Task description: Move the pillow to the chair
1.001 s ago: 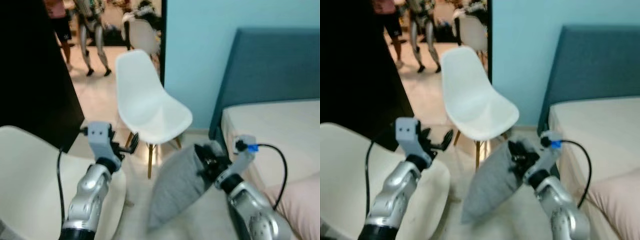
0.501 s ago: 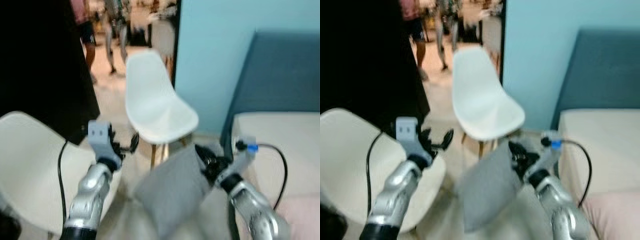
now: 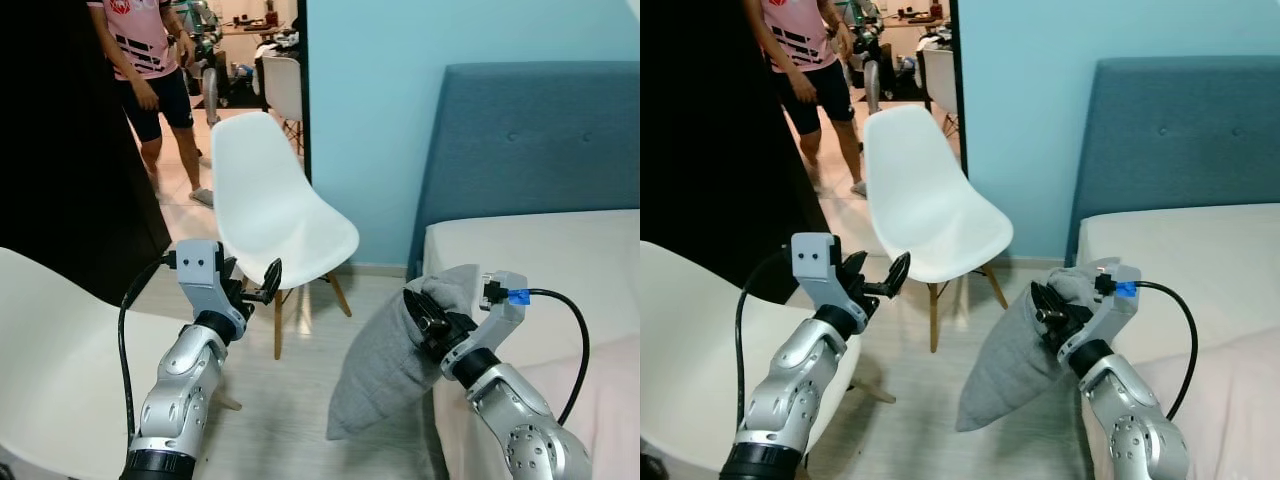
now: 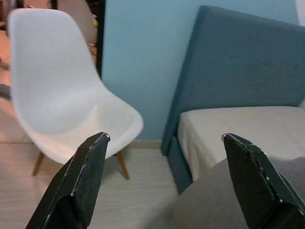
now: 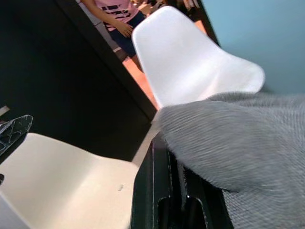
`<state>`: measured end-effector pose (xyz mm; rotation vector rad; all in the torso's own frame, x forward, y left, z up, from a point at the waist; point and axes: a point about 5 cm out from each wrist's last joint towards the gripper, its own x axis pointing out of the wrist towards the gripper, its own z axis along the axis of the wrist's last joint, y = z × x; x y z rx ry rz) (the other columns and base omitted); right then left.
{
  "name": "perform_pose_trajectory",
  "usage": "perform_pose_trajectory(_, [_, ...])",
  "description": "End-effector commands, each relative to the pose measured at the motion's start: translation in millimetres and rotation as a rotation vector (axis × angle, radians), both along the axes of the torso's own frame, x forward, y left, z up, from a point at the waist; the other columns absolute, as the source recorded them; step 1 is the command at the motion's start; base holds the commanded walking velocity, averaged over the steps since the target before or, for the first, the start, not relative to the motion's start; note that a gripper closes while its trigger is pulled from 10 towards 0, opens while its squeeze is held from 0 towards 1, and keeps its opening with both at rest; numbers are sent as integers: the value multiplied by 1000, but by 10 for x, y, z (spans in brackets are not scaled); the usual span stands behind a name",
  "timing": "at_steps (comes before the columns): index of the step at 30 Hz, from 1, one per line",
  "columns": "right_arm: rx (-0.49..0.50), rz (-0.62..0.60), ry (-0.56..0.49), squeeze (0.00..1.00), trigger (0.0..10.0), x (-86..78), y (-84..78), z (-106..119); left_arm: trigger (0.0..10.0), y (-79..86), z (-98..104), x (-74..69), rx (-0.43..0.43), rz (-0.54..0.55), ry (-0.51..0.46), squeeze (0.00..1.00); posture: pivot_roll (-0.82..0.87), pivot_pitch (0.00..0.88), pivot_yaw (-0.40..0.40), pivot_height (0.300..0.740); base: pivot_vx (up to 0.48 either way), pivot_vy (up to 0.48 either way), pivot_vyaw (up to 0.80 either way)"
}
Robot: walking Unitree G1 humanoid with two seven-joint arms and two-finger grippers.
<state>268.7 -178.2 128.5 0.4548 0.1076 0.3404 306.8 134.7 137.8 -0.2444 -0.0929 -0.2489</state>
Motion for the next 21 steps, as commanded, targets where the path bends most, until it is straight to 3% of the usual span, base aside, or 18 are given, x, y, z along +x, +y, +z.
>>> perform_pose_trajectory(1, [-47,47,-85,0,10000,19,100,115,10000,7,-31,-13,33,-2,5,0,-103,0,2,720,0,-465,800])
perform_pose_trajectory(4, [-88,62,-80,0,10000,12,132,99,10000,16,-46,-10,20,12,15,0,-102,0,2,720,0,-465,796])
perform_pose_trajectory(5, [-72,55,-78,0,10000,13,119,100,10000,39,-41,-5,-17,26,16,0,-103,0,1,720,0,0,788])
perform_pose_trajectory(9, [-62,50,-78,0,10000,14,110,100,10000,49,-43,-4,-27,33,20,0,-103,0,1,720,0,0,788])
perform_pose_trajectory(21, [-66,66,-72,0,10000,3,132,86,10000,76,-54,-2,-47,51,24,0,-110,0,10,720,0,0,0])
